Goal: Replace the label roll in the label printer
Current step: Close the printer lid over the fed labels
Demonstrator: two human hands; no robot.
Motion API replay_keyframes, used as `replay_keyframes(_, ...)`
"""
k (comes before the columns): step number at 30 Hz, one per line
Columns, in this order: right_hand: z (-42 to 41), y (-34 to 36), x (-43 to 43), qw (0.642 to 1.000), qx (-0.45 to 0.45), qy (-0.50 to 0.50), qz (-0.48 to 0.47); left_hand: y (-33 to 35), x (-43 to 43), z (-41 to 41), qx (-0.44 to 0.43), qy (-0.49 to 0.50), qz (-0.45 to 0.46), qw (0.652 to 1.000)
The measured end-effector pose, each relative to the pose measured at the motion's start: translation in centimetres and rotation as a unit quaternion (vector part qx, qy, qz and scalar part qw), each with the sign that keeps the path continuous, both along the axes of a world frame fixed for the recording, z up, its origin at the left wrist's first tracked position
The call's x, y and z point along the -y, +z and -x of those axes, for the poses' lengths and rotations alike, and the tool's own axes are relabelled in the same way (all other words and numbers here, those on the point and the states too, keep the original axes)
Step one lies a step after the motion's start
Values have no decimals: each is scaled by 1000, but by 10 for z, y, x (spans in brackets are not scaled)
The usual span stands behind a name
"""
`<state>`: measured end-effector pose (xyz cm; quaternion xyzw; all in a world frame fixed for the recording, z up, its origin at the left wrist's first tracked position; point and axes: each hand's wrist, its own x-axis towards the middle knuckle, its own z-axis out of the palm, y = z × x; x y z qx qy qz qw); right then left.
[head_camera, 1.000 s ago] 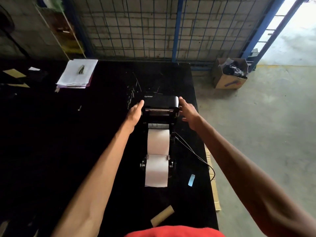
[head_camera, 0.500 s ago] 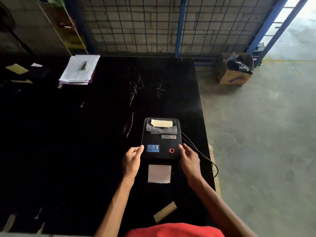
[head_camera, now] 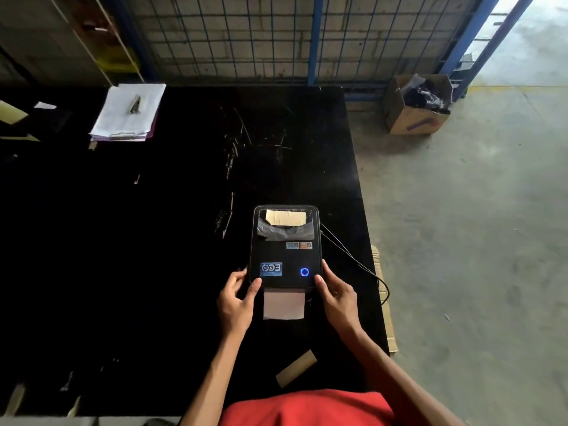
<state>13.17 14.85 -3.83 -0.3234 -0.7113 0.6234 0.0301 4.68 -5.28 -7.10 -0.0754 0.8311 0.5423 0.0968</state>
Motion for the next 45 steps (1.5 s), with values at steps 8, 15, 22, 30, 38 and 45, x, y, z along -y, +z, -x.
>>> replay_keyframes(8, 1, -5, 3, 1000, 2, 12, 12, -10, 3, 1, -6, -14, -44, 999)
replay_keyframes(15, 0, -7, 2, 1000, 11, 24, 11, -16, 4, 2, -13, -24, -34, 999)
replay_keyframes(22, 0, -11, -1, 999, 14, 37, 19, -19, 4, 0, -24, -23, -35, 999)
replay_keyframes(30, 0, -11, -3, 999, 14, 43, 29, -23, 6, 3, -21, -25, -29, 999)
replay_keyframes(38, 1, -10, -1, 999, 9, 38, 24, -23, 7, 3, 2, -10, -46, 999)
replay_keyframes(45, 0, -9, -1, 999, 6, 40, 17, -17, 7, 2, 9, -15, -58, 998)
